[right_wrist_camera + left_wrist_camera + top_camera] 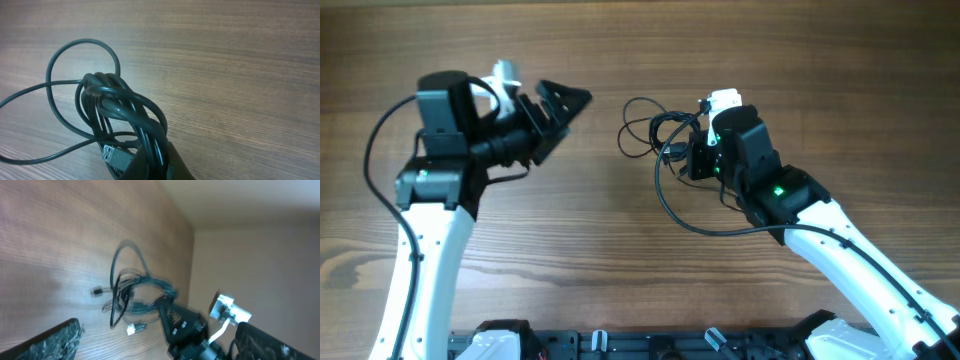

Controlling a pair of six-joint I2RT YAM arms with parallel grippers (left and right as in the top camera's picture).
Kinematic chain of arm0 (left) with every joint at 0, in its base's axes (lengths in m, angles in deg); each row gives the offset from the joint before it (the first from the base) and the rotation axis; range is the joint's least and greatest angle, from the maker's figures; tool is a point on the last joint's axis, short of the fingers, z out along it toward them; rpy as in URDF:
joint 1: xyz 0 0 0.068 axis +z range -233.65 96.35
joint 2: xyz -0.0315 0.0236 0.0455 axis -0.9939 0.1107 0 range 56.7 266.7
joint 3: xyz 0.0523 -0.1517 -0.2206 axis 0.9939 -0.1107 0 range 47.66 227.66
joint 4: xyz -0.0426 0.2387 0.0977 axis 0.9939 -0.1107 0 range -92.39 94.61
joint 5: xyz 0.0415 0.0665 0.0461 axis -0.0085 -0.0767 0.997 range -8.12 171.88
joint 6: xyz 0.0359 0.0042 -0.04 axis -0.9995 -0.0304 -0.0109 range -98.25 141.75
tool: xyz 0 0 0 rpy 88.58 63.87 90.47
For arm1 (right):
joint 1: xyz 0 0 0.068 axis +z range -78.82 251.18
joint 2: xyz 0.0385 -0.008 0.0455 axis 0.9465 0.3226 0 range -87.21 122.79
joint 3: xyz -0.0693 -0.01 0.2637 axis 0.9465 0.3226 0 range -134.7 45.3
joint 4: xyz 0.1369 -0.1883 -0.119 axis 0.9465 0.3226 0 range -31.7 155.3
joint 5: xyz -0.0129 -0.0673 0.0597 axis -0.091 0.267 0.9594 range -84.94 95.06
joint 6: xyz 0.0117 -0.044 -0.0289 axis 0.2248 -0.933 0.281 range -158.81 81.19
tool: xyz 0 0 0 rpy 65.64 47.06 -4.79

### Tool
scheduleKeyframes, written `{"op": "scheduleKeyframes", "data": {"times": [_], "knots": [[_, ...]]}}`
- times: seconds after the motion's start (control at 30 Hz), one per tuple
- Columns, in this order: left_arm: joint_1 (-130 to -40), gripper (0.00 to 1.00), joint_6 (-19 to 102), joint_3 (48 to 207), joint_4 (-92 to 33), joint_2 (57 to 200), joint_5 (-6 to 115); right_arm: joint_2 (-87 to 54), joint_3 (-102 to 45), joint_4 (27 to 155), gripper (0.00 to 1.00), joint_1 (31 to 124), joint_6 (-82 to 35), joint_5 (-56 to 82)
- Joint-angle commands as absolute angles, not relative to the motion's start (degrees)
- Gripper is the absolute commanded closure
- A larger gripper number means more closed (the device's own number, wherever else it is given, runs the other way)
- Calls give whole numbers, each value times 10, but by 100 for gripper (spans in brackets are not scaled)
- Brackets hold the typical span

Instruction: Untangle cables

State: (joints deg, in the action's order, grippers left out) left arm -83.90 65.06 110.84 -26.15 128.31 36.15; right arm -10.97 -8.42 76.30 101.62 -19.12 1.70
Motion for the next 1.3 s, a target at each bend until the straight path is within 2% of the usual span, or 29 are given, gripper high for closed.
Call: {"op": "scheduleKeyframes", "data": {"times": [0.0,0.13,0.2,0.27,0.33,0.37,0.4,0.43,0.47,0.57,0.8,0.83,0.87,0.97,1.03,1.07,1.1,1.13,1.17,1.27], "knots": [[-926,15,611,1114,-307,1305,453,-106,-82,754,95,1016,-165,6],[-1025,21,682,1114,-300,1358,579,-106,-82,754,95,1016,-160,37],[-1064,32,733,1114,-275,1400,641,-106,-82,754,94,1016,-163,54],[-1078,37,735,1114,-227,1433,644,-106,-82,755,92,1016,-164,75],[-1082,47,737,1114,-208,1461,651,-106,-82,755,92,1016,-164,81],[-1082,66,737,1114,-206,1471,655,-106,-82,755,92,1016,-164,81],[-1080,78,737,1114,-206,1479,656,-106,-82,755,92,1016,-165,78],[-1078,89,737,1114,-206,1480,655,-106,-82,756,92,1016,-166,60],[-1074,96,737,1115,-206,1479,655,-106,-82,761,92,1016,-169,30],[-1047,96,736,1115,-205,1445,632,-105,-82,775,94,1016,-194,-58],[-976,95,730,1114,-229,1368,618,-105,-82,786,94,1016,-193,-61],[-969,92,721,1114,-235,1370,621,-105,-82,787,94,1016,-193,-61],[-954,89,640,1114,-236,1370,637,-105,-82,789,93,1016,-193,-61],[-882,94,609,1115,-237,1359,619,-105,-82,800,93,1016,-193,-61],[-803,95,646,1114,-238,1357,527,-105,-82,807,93,1016,-191,-61],[-779,84,664,1114,-244,1358,486,-105,-82,805,93,1016,-191,-61],[-768,60,672,1114,-252,1358,455,-105,-82,803,93,1016,-191,-61],[-769,28,672,1114,-267,1359,430,-105,-82,800,92,1016,-191,-58],[-784,0,672,1114,-298,1359,427,-105,-82,797,91,1016,-181,-57],[-853,3,673,1114,-338,1363,430,-105,-82,793,90,1016,-161,-56]]}}
